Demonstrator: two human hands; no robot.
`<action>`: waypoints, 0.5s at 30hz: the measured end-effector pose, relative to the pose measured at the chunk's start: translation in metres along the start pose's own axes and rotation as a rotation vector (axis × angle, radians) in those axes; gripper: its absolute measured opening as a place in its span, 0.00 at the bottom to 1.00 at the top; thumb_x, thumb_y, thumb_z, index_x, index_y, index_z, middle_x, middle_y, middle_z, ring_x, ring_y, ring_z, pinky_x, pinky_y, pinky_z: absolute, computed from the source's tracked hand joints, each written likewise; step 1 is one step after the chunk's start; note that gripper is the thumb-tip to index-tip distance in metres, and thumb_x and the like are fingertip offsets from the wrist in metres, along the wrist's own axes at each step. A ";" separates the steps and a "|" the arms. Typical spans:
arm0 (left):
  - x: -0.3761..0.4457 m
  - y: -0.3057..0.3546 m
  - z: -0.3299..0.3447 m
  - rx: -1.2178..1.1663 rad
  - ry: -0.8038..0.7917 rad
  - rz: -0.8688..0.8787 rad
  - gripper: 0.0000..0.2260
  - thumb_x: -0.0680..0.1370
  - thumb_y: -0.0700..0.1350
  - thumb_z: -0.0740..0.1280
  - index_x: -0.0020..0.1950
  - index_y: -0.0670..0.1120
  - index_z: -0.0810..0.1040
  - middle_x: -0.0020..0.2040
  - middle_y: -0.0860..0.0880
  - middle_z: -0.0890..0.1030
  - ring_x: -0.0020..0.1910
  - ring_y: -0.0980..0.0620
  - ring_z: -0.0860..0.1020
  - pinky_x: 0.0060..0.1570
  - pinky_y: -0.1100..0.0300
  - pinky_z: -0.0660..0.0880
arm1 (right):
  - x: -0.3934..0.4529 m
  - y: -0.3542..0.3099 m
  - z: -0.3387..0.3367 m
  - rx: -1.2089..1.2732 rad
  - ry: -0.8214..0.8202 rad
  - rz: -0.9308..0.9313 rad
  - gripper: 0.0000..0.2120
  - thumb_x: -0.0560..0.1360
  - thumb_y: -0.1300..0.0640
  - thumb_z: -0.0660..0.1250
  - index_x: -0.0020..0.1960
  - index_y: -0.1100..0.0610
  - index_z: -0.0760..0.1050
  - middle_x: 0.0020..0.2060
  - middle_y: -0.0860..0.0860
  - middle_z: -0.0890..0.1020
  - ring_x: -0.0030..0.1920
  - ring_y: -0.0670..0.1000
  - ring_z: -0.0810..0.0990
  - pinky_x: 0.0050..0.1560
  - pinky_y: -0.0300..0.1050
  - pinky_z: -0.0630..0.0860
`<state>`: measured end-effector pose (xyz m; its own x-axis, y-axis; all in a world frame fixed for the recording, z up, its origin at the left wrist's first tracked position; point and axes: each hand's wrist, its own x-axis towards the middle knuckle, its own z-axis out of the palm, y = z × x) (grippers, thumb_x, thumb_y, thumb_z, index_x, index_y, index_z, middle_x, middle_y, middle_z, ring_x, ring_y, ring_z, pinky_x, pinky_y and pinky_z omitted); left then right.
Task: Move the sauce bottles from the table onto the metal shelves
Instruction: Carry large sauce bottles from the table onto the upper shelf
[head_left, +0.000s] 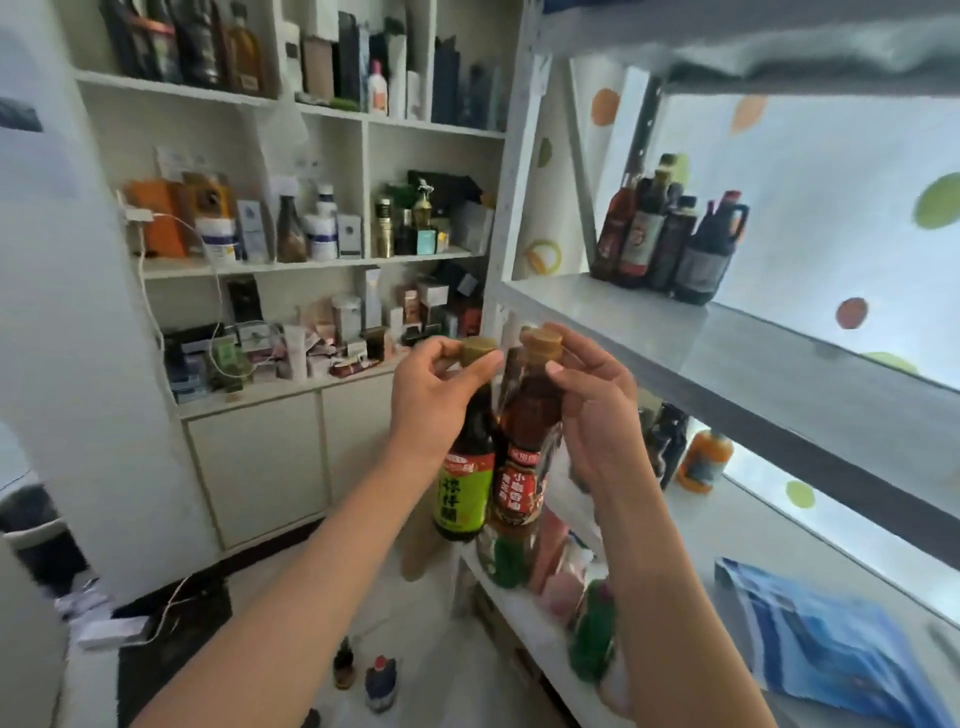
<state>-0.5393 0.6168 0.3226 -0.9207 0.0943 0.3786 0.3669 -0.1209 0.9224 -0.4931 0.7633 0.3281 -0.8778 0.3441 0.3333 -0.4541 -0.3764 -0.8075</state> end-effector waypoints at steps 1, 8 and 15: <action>0.011 0.000 0.005 -0.016 -0.024 0.008 0.10 0.71 0.47 0.76 0.48 0.47 0.80 0.44 0.50 0.85 0.45 0.55 0.83 0.49 0.55 0.81 | 0.010 -0.002 0.001 0.010 0.004 -0.014 0.21 0.70 0.74 0.63 0.62 0.66 0.77 0.51 0.61 0.84 0.51 0.58 0.83 0.55 0.52 0.81; 0.094 -0.007 0.043 -0.182 -0.176 -0.020 0.12 0.73 0.47 0.73 0.54 0.46 0.77 0.49 0.52 0.83 0.48 0.59 0.82 0.51 0.62 0.78 | 0.075 -0.025 0.002 -0.061 0.163 -0.120 0.24 0.70 0.74 0.63 0.65 0.65 0.75 0.51 0.62 0.84 0.48 0.58 0.83 0.50 0.47 0.81; 0.158 0.005 0.111 -0.289 -0.230 -0.013 0.10 0.72 0.48 0.74 0.48 0.52 0.75 0.45 0.53 0.83 0.47 0.54 0.82 0.51 0.59 0.77 | 0.137 -0.066 -0.021 -0.177 0.268 -0.236 0.19 0.74 0.74 0.61 0.62 0.62 0.77 0.51 0.62 0.83 0.49 0.61 0.82 0.47 0.51 0.80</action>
<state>-0.6684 0.7412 0.3961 -0.8593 0.3131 0.4044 0.2722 -0.3894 0.8799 -0.5808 0.8531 0.4169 -0.6710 0.6245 0.3998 -0.5849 -0.1143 -0.8030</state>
